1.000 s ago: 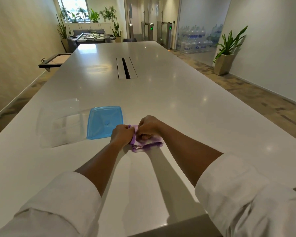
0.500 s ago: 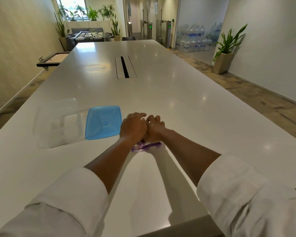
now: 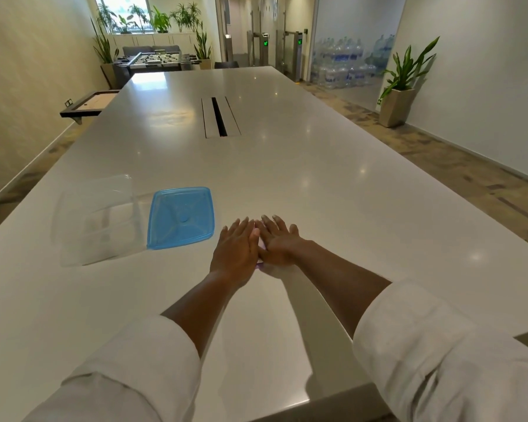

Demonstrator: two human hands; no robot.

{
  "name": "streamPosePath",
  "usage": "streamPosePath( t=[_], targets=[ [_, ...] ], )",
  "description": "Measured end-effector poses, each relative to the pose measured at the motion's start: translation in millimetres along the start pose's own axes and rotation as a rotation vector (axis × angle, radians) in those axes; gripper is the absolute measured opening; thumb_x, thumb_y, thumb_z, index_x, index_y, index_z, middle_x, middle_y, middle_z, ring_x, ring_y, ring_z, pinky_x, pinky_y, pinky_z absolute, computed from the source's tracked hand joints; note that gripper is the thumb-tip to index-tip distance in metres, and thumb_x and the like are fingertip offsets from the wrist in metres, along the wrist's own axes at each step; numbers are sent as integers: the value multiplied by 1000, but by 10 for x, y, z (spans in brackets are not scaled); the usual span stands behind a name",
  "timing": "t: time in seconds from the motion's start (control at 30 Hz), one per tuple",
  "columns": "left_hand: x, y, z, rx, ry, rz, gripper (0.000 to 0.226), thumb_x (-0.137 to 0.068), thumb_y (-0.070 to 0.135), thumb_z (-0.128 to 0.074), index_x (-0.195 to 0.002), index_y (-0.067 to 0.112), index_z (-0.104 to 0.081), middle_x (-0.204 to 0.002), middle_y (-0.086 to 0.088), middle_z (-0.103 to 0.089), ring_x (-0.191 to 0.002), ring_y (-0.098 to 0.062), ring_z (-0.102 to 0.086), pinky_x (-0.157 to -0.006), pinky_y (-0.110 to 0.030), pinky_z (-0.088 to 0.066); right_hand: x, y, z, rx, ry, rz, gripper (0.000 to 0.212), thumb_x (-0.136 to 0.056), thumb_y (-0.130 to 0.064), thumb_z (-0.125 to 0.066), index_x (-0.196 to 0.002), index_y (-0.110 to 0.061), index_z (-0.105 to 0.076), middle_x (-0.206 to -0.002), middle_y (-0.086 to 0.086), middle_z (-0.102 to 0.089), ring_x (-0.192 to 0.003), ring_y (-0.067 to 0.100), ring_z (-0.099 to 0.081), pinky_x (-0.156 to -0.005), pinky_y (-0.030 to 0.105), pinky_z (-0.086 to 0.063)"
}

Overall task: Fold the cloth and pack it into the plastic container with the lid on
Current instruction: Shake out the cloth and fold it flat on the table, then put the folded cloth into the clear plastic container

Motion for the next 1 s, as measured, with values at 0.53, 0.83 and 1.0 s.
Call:
streamPosePath(
  t=[0.53,0.83,1.0],
  targets=[
    [96,-211,162,156,57,38,45,-98,57,-36,-135,32,-39,-138,8,-49,-121,-14,-53,-101,-37,-49,66,89,323,-285,-52,-105,62,-85,-56,-62,-122,-7,-60,-121,15,-65,-110,31,-61,-93,36,-48],
    [107,-220,408,250,131,94,67,-89,67,-44,-142,27,-38,-137,2,-51,-120,-17,-55,-97,-34,-49,53,209,394,-870,9,-139,42,-75,-27,-78,-108,-9,-61,-107,12,-65,-97,29,-65,-84,38,-56],
    [-50,-362,612,489,152,297,73,-81,67,-59,-137,22,-45,-117,2,-60,-103,-20,-62,-84,-33,-52,-5,163,568,-1200,85,-87,45,-70,-15,-82,-108,-11,-59,-111,16,-69,-100,34,-69,-91,48,-56]
  ],
)
Point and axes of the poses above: each hand's wrist, its own x-axis away from the middle knuckle, its own z-axis out of the back of the hand, y = z × x, the point moved 8 cm from there along -x, towards the middle knuckle
